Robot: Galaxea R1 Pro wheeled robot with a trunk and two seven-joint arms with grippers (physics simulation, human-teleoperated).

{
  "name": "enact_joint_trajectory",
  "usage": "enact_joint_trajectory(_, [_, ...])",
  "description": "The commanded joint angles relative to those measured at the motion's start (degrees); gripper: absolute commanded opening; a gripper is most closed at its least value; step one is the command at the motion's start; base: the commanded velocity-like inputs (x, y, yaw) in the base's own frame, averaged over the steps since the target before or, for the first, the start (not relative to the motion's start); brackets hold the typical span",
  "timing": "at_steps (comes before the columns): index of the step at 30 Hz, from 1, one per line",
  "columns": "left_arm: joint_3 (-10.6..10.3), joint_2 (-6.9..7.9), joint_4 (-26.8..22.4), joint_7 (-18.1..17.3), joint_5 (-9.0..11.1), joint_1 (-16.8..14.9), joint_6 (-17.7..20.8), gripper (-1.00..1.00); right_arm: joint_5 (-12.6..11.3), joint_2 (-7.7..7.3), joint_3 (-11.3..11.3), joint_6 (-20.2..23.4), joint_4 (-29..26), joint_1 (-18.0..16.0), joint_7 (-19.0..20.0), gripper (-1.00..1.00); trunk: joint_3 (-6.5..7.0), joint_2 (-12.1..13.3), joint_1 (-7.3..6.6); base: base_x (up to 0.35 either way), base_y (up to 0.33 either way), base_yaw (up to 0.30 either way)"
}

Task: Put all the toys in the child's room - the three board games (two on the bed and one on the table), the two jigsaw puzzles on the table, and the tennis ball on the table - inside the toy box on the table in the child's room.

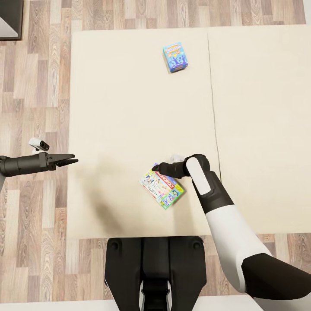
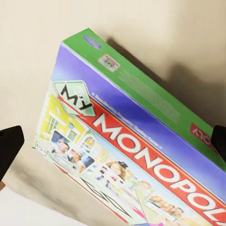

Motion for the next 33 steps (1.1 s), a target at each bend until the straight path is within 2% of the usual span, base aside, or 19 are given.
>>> enact_joint_trajectory(1, [0.0, 0.02, 0.0, -0.2, 0.0, 0.0, 0.6, 1.00, -0.6, 0.00, 0.0, 0.1, 0.0, 0.0, -0.6, 1.00, -0.06, -0.1, 0.04, -0.002, 0.002, 0.000])
enact_joint_trajectory(33, [0.0, 0.02, 0.0, -0.2, 0.0, 0.0, 0.7, 1.00, -0.8, 0.00, 0.0, 0.1, 0.0, 0.0, -0.6, 1.00, -0.35, -0.1, 0.04, 0.000, 0.000, 0.009])
